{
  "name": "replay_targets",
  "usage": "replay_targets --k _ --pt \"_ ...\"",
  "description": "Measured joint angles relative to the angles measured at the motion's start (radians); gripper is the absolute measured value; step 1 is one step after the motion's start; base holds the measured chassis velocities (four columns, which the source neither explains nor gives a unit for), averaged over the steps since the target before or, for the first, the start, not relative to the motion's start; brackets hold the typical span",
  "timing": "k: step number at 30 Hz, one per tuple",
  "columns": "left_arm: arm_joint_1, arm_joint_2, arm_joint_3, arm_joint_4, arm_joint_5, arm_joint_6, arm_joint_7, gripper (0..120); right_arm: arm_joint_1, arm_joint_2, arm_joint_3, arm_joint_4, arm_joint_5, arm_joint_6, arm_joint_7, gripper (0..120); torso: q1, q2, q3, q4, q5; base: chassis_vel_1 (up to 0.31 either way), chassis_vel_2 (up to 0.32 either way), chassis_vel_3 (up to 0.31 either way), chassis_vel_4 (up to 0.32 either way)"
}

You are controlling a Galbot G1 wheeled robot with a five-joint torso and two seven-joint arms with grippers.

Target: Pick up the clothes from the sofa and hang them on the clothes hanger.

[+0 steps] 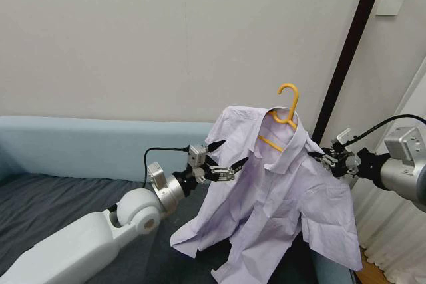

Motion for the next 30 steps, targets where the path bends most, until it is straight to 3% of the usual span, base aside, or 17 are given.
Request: replay_targets --k 11,17,30 --pt "-0.081 -0.076 0.060 -0.037 -0.016 0.102 -0.283 95 0.037 -0.021 0.007 0.023 0.075 -0.012 0.047 8 0.000 0.000 0.000 0.0002 0.0000 0.000 0.000 0.000 0.000" --pt "-0.095 -0.101 0.074 -0.036 -0.028 0.118 -0.347 88 0.035 -0.036 0.013 0.023 0.085 -0.012 0.052 8 0.000 0.000 0.000 0.0003 0.0000 0.000 0.000 0.000 0.000" --pt "-0.171 -0.178 0.087 -0.004 -0.103 0.111 -0.389 39 0.015 -0.154 0.123 -0.034 0.150 -0.019 0.065 8 0.000 0.000 0.000 0.0002 -0.0003 0.000 0.000 0.000 0.000"
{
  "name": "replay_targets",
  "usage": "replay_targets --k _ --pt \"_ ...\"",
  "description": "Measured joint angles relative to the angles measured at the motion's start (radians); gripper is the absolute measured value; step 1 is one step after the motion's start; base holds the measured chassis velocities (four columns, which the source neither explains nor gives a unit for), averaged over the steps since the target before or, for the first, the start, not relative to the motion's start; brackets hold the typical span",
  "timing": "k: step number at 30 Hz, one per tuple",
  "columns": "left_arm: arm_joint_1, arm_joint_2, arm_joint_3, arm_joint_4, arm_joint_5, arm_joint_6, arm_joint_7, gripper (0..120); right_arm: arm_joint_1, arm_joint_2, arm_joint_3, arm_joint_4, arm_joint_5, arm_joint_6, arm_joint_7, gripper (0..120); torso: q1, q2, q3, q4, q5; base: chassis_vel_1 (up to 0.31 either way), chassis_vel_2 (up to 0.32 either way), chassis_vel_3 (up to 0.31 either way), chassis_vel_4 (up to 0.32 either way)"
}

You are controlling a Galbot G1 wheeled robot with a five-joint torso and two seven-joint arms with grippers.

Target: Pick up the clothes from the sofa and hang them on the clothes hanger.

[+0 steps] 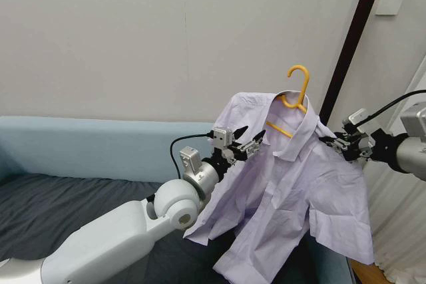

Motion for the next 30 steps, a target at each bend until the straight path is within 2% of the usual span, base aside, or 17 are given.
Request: replay_targets --k 1,4,6,10,15,17,20,21,23,25,27,30 --pt "0.000 0.000 0.000 0.000 0.000 0.000 0.000 39 0.000 0.000 0.000 0.000 0.000 0.000 0.000 8 0.000 0.000 0.000 0.0000 0.0000 0.000 0.000 0.000 0.000" --pt "-0.013 -0.014 0.010 0.009 -0.004 0.003 0.000 26 -0.008 -0.026 0.038 -0.005 0.026 -0.002 0.002 8 0.000 0.000 0.000 0.0000 0.0000 0.000 0.000 0.000 0.000" --pt "-0.014 -0.016 0.011 0.011 -0.004 0.004 0.000 22 -0.009 -0.029 0.043 -0.005 0.032 -0.002 0.004 8 0.000 0.000 0.000 0.0000 0.0001 0.000 0.000 0.000 0.000" --pt "-0.036 -0.043 0.024 0.027 -0.007 0.010 -0.003 3 -0.011 -0.045 0.080 0.003 0.068 -0.005 0.018 8 0.000 0.000 0.000 0.0000 0.0001 0.000 0.000 0.000 0.000" --pt "-0.048 -0.058 0.030 0.026 -0.006 0.020 -0.032 0 -0.011 -0.054 0.095 0.003 0.083 -0.007 0.021 8 0.000 0.000 0.000 -0.0001 0.0001 0.000 0.000 0.000 0.000" --pt "-0.049 -0.043 0.032 -0.008 0.004 0.040 -0.058 0 -0.010 -0.057 0.100 -0.001 0.089 -0.010 0.024 8 0.000 0.000 0.000 -0.0002 0.0001 0.000 0.000 0.000 0.000" --pt "-0.030 0.011 0.029 -0.053 0.035 0.053 -0.070 12 -0.010 -0.057 0.100 -0.007 0.089 -0.011 0.025 8 0.000 0.000 0.000 0.0002 0.0001 0.000 0.000 0.000 0.000" --pt "-0.030 0.011 0.029 -0.053 0.035 0.053 -0.070 12 -0.010 -0.057 0.100 -0.007 0.089 -0.011 0.025 8 0.000 0.000 0.000 0.0002 0.0001 0.000 0.000 0.000 0.000" --pt "-0.006 0.032 0.015 -0.077 0.057 0.058 -0.084 20 -0.010 -0.055 0.098 -0.010 0.088 -0.011 0.025 8 0.000 0.000 0.000 0.0006 -0.0001 0.000 0.000 0.000 0.000" --pt "0.006 0.035 0.007 -0.083 0.086 0.061 -0.102 30 -0.012 -0.054 0.096 -0.008 0.088 -0.011 0.025 8 0.000 0.000 0.000 0.0003 -0.0002 0.000 0.000 0.000 0.000" --pt "0.006 0.032 0.006 -0.082 0.094 0.061 -0.106 34 -0.013 -0.054 0.096 -0.006 0.088 -0.011 0.025 8 0.000 0.000 0.000 0.0002 -0.0001 0.000 0.000 0.000 0.000" --pt "-0.013 0.004 0.009 -0.066 0.113 0.061 -0.116 47 -0.013 -0.055 0.095 0.001 0.088 -0.010 0.024 8 0.000 0.000 0.000 -0.0001 0.0000 0.000 0.000 0.000 0.000"
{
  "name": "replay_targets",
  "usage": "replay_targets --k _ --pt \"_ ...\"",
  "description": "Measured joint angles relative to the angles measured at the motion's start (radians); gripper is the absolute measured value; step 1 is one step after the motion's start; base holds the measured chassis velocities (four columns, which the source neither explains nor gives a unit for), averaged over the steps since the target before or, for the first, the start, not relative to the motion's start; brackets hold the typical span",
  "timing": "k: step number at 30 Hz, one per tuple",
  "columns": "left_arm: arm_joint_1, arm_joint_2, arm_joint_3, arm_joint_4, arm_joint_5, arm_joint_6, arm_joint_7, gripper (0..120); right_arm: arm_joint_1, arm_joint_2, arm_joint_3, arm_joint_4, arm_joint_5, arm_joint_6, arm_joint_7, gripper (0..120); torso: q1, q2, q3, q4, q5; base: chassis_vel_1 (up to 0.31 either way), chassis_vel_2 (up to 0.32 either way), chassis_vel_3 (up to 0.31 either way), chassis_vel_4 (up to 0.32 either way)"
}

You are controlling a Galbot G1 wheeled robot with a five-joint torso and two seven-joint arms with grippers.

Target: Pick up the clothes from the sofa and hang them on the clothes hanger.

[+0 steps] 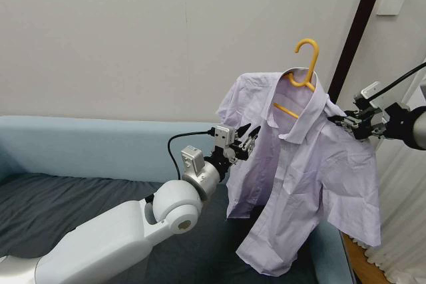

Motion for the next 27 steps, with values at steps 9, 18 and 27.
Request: replay_targets --k 9,18,27 --pt "-0.057 -0.083 0.033 0.044 -0.004 -0.003 -0.024 81 0.004 -0.003 0.002 0.011 0.016 -0.002 0.000 8 0.000 0.000 0.000 0.0000 0.0002 0.000 0.000 0.000 0.000" --pt "-0.057 -0.117 0.038 0.070 -0.025 -0.015 -0.052 65 0.006 -0.002 0.002 0.012 0.021 -0.002 0.001 8 0.000 0.000 0.000 0.0002 0.0001 0.000 0.000 0.000 0.000" --pt "-0.057 -0.117 0.033 0.067 -0.039 -0.016 -0.058 35 0.005 -0.007 0.003 0.007 0.022 -0.002 0.004 8 0.000 0.000 0.000 0.0002 0.0000 0.000 0.000 0.000 0.000"
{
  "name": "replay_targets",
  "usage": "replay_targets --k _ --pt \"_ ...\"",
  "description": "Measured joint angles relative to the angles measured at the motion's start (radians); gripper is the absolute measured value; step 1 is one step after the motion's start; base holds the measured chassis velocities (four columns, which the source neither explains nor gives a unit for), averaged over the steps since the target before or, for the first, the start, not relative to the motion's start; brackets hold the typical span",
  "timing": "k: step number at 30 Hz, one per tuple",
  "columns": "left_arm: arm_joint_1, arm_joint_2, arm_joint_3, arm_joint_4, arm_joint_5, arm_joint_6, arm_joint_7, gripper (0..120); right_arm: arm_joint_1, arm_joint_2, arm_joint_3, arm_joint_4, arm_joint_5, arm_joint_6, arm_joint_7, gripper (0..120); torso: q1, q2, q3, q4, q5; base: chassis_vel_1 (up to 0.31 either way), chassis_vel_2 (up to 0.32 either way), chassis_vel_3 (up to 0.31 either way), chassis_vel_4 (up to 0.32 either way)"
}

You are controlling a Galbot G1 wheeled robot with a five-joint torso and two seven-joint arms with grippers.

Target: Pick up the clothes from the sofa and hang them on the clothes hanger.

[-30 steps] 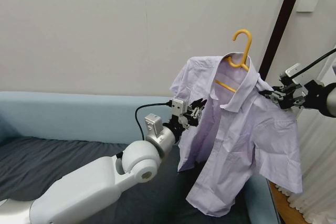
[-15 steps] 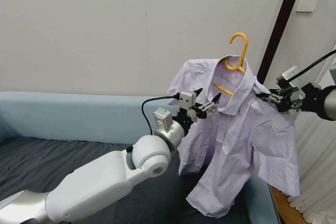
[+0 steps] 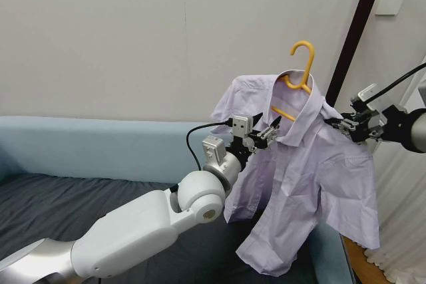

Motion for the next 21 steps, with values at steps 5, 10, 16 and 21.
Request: replay_targets --k 5,10,16,21 --pt "-0.006 -0.001 -0.004 0.000 -0.007 -0.002 0.000 17 0.000 -0.005 0.002 0.002 0.004 0.000 0.001 8 0.000 0.000 0.000 0.0000 0.0000 0.000 0.000 0.000 0.000" --pt "-0.014 0.007 -0.006 -0.008 -0.031 -0.002 0.000 0 0.000 -0.007 0.002 0.008 0.008 0.000 0.004 8 0.000 0.000 0.000 -0.0001 0.0000 0.000 0.000 0.000 0.000" --pt "-0.049 0.017 -0.020 -0.048 -0.121 0.021 -0.041 0 -0.001 -0.009 -0.005 0.008 -0.009 -0.002 -0.001 8 0.000 0.000 0.000 0.0000 -0.0001 0.000 0.000 0.000 0.000" --pt "-0.104 0.035 -0.035 -0.092 -0.252 0.057 -0.105 0 -0.003 -0.009 -0.007 -0.002 -0.018 -0.002 -0.004 8 0.000 0.000 0.000 -0.0002 0.0000 0.000 0.000 0.000 0.000"
